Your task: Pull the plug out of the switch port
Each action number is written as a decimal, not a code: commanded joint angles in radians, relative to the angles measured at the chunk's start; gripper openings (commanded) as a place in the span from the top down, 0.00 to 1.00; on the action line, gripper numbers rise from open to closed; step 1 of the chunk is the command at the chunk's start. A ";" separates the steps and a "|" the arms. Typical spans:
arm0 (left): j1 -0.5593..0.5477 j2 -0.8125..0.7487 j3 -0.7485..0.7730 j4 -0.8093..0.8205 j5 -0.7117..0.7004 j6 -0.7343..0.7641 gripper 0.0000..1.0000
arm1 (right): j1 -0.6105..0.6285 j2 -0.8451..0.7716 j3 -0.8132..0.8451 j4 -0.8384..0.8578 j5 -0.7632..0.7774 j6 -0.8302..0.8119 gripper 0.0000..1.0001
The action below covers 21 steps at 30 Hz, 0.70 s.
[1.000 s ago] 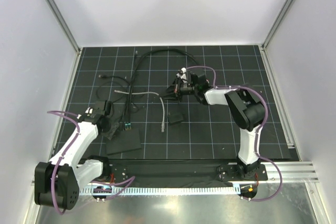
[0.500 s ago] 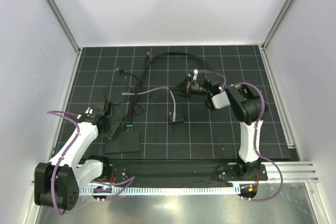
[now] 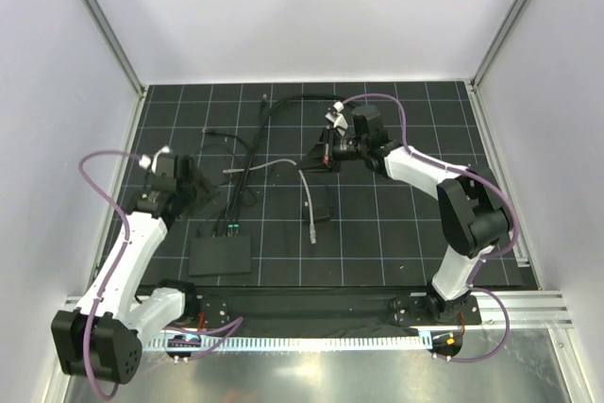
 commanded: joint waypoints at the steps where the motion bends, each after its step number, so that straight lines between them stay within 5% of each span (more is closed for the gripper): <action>1: -0.010 0.076 0.110 0.108 0.107 0.202 0.37 | 0.006 -0.023 0.018 -0.255 0.037 -0.201 0.99; 8: -0.104 0.416 0.295 0.105 0.212 0.328 0.41 | 0.036 -0.028 0.024 -0.258 0.051 -0.219 0.99; 21: -0.179 0.780 0.562 0.045 0.051 0.446 0.45 | 0.046 -0.052 0.003 -0.242 0.048 -0.230 0.99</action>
